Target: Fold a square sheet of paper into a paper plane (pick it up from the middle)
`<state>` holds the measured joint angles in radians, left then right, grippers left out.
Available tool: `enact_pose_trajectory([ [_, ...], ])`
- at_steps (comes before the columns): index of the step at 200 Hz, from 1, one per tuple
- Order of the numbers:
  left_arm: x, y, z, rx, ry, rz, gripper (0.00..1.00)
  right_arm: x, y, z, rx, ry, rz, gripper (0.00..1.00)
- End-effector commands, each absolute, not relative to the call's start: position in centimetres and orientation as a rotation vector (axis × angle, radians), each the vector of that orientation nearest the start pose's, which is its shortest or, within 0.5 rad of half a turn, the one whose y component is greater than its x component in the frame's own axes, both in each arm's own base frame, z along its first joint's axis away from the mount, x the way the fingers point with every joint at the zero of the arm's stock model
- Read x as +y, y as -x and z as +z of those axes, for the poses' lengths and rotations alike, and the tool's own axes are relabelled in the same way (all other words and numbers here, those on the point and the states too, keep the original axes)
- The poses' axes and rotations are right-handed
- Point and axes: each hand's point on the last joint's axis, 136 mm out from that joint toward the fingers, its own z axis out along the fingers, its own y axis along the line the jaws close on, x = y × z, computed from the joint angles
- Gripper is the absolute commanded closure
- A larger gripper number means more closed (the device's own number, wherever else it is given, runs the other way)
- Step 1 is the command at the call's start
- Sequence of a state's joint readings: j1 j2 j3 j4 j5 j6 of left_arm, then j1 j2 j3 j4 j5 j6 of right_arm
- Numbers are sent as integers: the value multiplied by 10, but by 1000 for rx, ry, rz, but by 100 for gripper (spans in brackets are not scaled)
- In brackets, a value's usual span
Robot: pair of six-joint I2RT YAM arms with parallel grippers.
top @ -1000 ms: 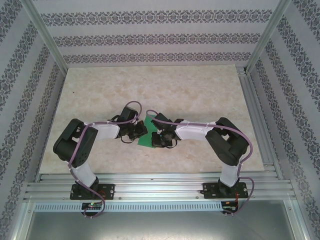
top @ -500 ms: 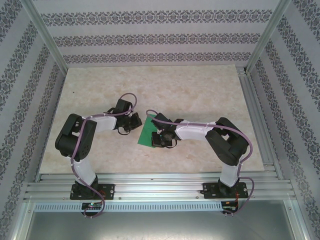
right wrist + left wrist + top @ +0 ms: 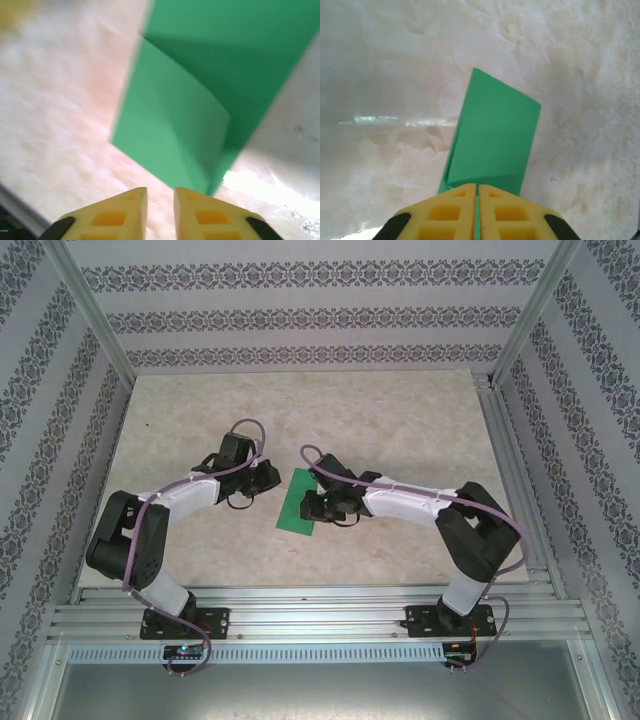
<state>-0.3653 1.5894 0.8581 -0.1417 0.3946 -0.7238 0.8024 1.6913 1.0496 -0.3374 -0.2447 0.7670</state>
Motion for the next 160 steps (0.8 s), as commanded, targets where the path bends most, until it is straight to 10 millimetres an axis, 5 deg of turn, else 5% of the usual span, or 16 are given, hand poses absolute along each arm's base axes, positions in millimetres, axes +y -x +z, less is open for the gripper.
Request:
enact_pose_trajectory([
  [1,-215,-322,74,2636,193,-968,85,336,-293,126,2572,109,929,75],
  [64,-253,-312,60,2688,85,-1092,87,331,-287,81,2706,51,860,88],
  [160,-256,-315,25,2780,129,-1040,90,323,-275,25,2867,32,629,92],
])
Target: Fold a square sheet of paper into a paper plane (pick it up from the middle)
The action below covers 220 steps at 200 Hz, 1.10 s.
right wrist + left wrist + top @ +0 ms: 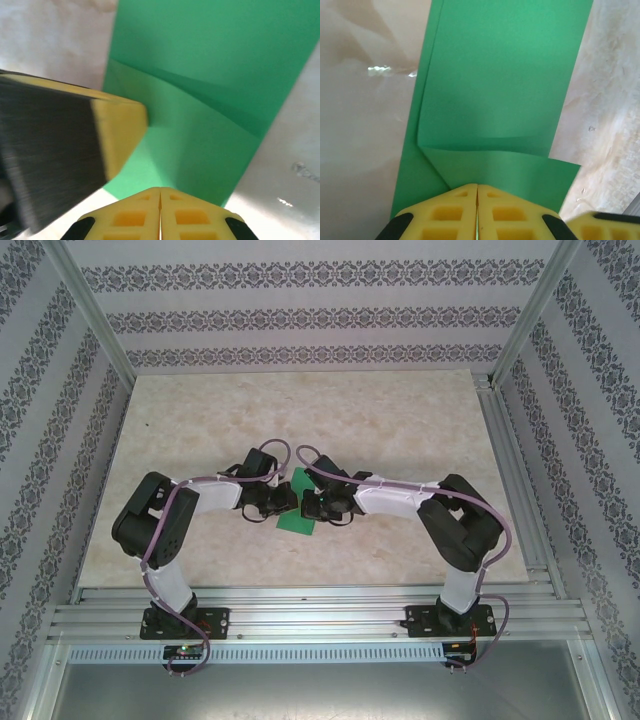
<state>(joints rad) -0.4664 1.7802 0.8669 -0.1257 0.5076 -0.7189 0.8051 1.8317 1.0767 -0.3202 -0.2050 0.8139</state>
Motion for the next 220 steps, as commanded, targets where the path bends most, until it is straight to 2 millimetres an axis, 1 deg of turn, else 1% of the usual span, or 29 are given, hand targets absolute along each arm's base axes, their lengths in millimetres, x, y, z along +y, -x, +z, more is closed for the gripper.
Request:
enact_pose_trajectory([
  [1,-257,-315,25,2781,128,-1040,90,323,-275,24,2869,32,626,92],
  [18,-256,-316,23,2785,134,-1034,89,320,-277,19,2877,32,596,92],
  [25,-256,-315,22,2788,138,-1028,89,322,-277,20,2876,42,605,93],
  [37,-254,-315,20,2796,148,-1013,89,328,-276,26,2860,76,652,93],
  [51,-251,-315,18,2806,161,-986,90,340,-273,37,2832,134,730,93],
  [65,-248,-316,15,2813,175,-956,90,346,-267,41,2833,168,771,93],
  [74,-247,-315,14,2817,183,-947,90,347,-264,40,2843,173,777,93],
  [111,-244,-314,8,2830,213,-926,91,342,-251,22,2902,172,745,93],
  [141,-241,-312,5,2839,225,-907,91,345,-238,21,2917,220,776,93],
  [189,-238,-312,2,2845,247,-882,92,324,-219,2,3012,202,672,93],
  [220,-236,-312,0,2849,255,-868,92,314,-204,-2,3049,196,660,93],
])
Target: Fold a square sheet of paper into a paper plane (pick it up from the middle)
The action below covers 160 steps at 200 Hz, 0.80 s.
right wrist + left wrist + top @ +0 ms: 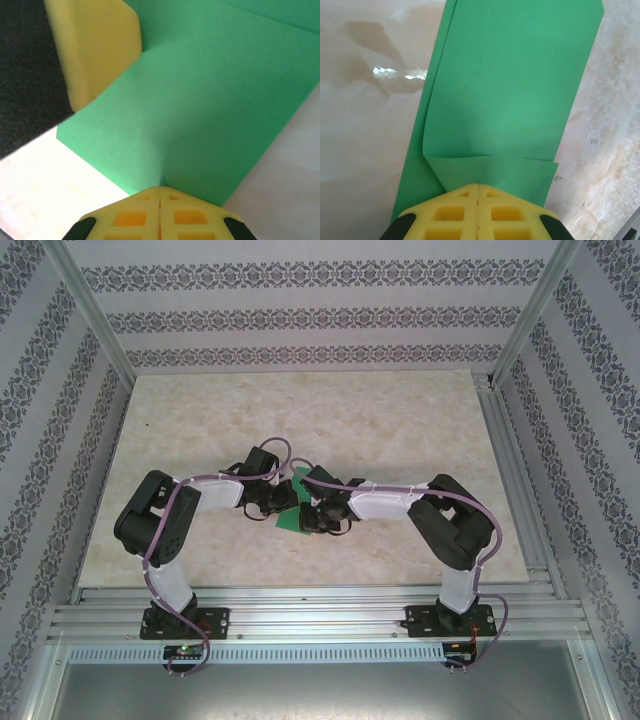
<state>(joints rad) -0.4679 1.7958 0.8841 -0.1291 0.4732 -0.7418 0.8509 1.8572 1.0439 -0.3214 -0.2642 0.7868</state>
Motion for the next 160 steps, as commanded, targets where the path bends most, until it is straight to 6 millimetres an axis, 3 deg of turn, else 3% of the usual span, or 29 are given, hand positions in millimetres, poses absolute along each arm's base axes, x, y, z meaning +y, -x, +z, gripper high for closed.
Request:
enact_pose_trajectory([
  [1,-236,-312,0,2849,254,-867,92,314,-203,-2,3050,198,661,93],
  [39,-236,-311,-1,2852,254,-863,92,307,-181,-1,3076,209,702,93],
  [61,-236,-311,0,2848,248,-869,93,308,-184,7,3038,206,736,92],
  [83,-240,-313,8,2828,225,-904,92,322,-210,44,2867,198,879,91],
  [110,-250,-318,35,2760,177,-982,86,323,-256,86,2639,110,959,86],
  [135,-254,-319,60,2702,158,-1031,76,311,-284,84,2621,61,859,84],
  [160,-247,-316,66,2694,180,-990,67,309,-301,76,2656,70,771,84],
])
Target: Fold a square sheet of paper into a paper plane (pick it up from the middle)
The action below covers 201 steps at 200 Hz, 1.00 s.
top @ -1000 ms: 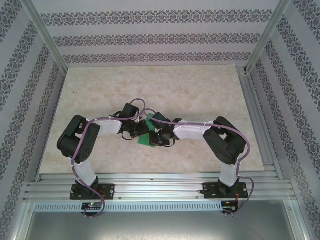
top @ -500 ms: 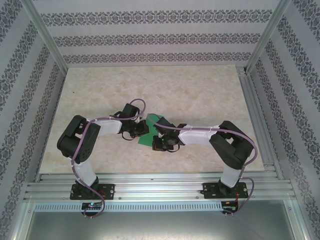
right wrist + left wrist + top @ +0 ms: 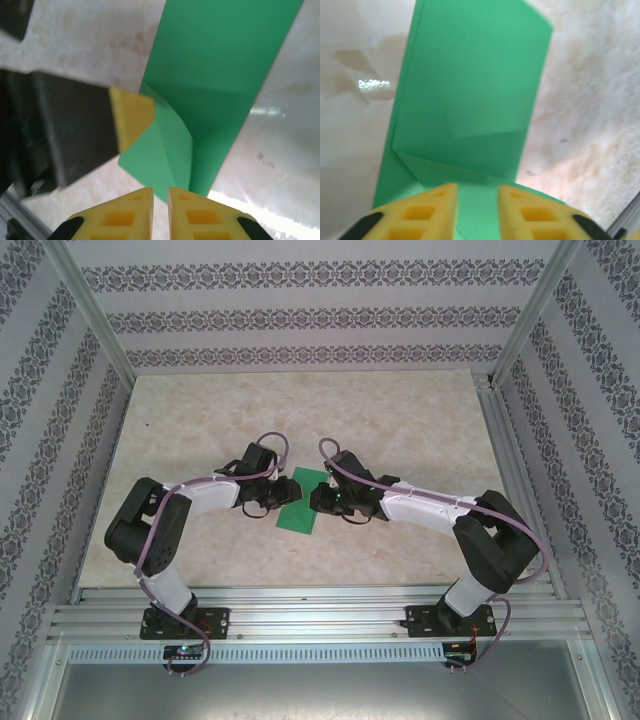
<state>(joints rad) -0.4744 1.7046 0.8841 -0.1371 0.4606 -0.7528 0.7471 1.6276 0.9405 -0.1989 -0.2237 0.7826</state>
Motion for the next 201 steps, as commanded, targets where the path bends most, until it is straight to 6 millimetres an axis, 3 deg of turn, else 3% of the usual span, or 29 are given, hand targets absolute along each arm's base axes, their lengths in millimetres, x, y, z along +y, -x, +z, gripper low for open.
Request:
enact_pose_trajectory([
  [1,-246,-316,66,2694,182,-987,67,309,-301,75,2658,71,770,84],
  [33,-233,-310,54,2726,224,-897,65,311,-315,64,2691,56,737,84],
  [117,-239,-307,37,2777,229,-927,53,303,-321,36,2773,34,673,84],
  [201,-258,-309,33,2775,173,-1069,58,294,-320,18,2826,19,611,87],
])
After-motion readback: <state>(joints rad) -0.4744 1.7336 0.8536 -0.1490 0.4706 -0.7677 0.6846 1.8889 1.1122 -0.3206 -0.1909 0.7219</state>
